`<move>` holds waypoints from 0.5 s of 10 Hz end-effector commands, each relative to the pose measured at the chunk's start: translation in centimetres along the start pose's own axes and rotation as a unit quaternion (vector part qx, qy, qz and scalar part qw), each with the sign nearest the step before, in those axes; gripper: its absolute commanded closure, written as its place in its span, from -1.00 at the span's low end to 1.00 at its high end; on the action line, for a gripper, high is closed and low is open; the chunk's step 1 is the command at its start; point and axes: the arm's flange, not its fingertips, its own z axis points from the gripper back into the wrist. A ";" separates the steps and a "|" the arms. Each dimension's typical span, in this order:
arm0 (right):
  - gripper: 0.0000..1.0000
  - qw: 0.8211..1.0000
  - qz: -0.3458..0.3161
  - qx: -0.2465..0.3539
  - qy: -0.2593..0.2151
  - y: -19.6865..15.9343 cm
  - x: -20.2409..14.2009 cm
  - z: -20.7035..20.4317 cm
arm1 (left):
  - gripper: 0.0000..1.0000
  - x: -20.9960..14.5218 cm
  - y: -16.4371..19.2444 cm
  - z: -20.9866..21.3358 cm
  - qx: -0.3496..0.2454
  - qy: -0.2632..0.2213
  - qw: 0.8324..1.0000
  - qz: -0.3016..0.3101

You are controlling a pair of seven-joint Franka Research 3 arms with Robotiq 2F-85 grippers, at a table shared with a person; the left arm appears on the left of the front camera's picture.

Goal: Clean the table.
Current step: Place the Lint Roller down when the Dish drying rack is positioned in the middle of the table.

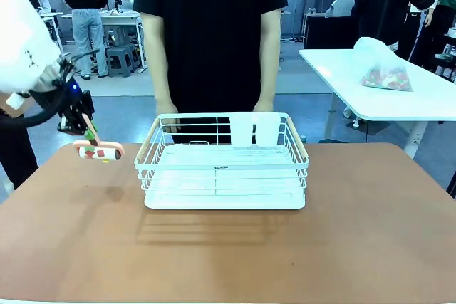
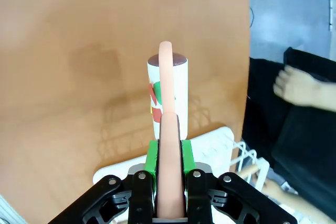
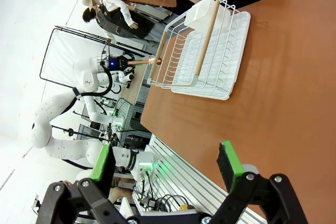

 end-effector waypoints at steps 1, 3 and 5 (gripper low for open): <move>-1.00 1.000 0.009 0.005 -0.003 0.2 0.1 0.1 | 0.58 1.1 0.5 -1.7 -0.010 0.015 1.000 0.003; -1.00 1.000 0.009 0.005 -0.003 0.2 0.1 0.1 | 0.58 1.8 1.2 -3.1 -0.001 0.015 1.000 0.007; -1.00 1.000 0.009 0.005 -0.003 0.2 0.1 0.1 | 0.58 1.9 1.6 -4.0 0.000 0.017 1.000 0.015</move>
